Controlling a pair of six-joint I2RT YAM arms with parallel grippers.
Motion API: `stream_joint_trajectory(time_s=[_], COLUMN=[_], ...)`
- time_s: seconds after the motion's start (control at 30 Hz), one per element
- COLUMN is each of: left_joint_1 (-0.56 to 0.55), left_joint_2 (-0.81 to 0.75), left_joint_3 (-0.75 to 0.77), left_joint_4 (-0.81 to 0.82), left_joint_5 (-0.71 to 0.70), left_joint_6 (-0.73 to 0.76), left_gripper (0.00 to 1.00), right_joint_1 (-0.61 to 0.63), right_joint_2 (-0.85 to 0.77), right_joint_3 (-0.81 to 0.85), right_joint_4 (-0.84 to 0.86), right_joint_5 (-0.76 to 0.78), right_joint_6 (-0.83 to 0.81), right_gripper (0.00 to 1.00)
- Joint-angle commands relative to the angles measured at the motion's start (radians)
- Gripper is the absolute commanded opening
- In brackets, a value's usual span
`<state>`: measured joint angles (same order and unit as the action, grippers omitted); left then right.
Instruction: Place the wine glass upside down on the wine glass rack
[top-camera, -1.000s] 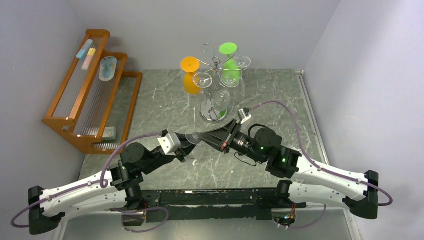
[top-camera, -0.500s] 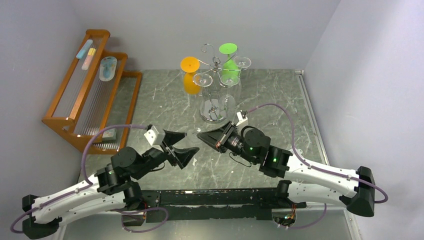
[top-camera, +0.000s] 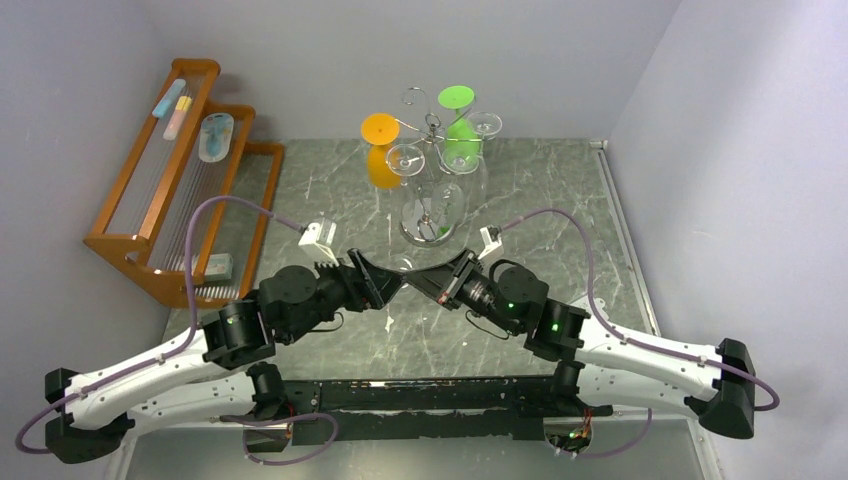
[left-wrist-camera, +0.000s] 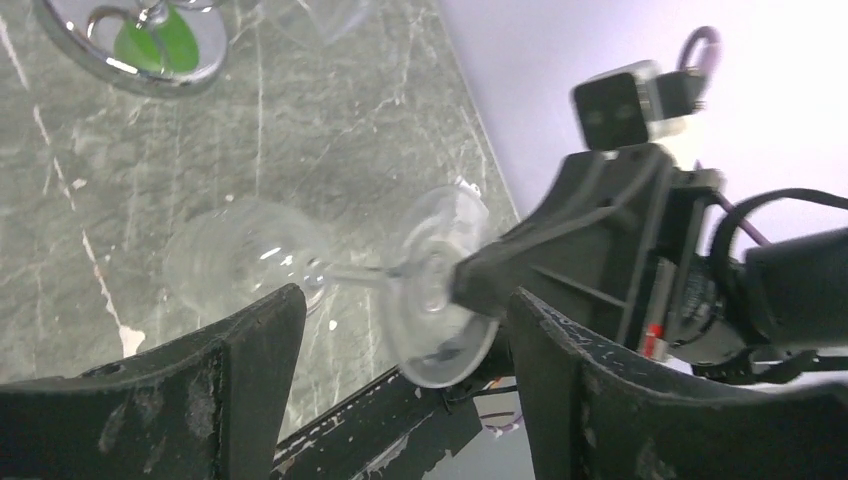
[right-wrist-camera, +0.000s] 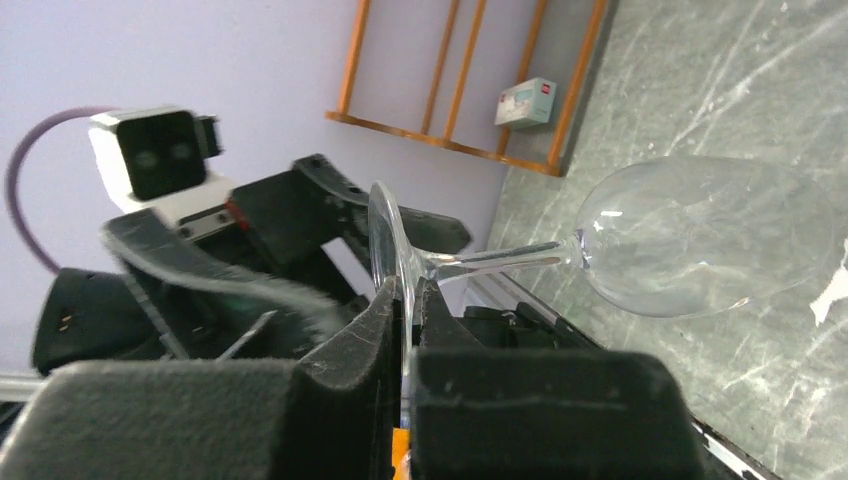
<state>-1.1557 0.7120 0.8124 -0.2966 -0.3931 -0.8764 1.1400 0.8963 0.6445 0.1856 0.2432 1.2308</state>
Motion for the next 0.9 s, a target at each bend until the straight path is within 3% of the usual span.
stream_joint_trajectory(time_s=[0.0,0.23,0.4,0.7,0.77,0.87], left_joint_1=[-0.001,-0.001,-0.001,-0.001,0.000,0.005], left_joint_2=[0.016,-0.014,-0.057,-0.037,-0.029,-0.026], left_joint_3=[0.032,0.003,-0.030,-0.025,-0.029,-0.037], left_joint_4=[-0.088,-0.028,0.013,0.051,0.067,0.057], left_joint_5=[-0.060,0.008,0.034,0.037,0.028,0.010], left_joint_6=[-0.111,-0.108,-0.117,-0.088,-0.046,-0.025], left_gripper=[0.75,0.49,0.36,0.34,0.27,0.06], right_joint_1=[-0.002,-0.003,-0.001,-0.003,-0.003,-0.002], right_joint_2=[-0.057,-0.080,-0.075,-0.029,-0.028,-0.031], right_joint_3=[-0.019,-0.035,-0.041,-0.012,-0.021,-0.033], right_joint_4=[0.101,0.122,0.171,0.192,0.201,0.204], right_joint_5=[0.013,0.010,-0.026,-0.161,-0.167,-0.156], right_joint_6=[-0.068,-0.094,-0.142,-0.211,-0.207,-0.197], right_gripper=[0.00,0.00,0.00,0.00,0.00,0.00])
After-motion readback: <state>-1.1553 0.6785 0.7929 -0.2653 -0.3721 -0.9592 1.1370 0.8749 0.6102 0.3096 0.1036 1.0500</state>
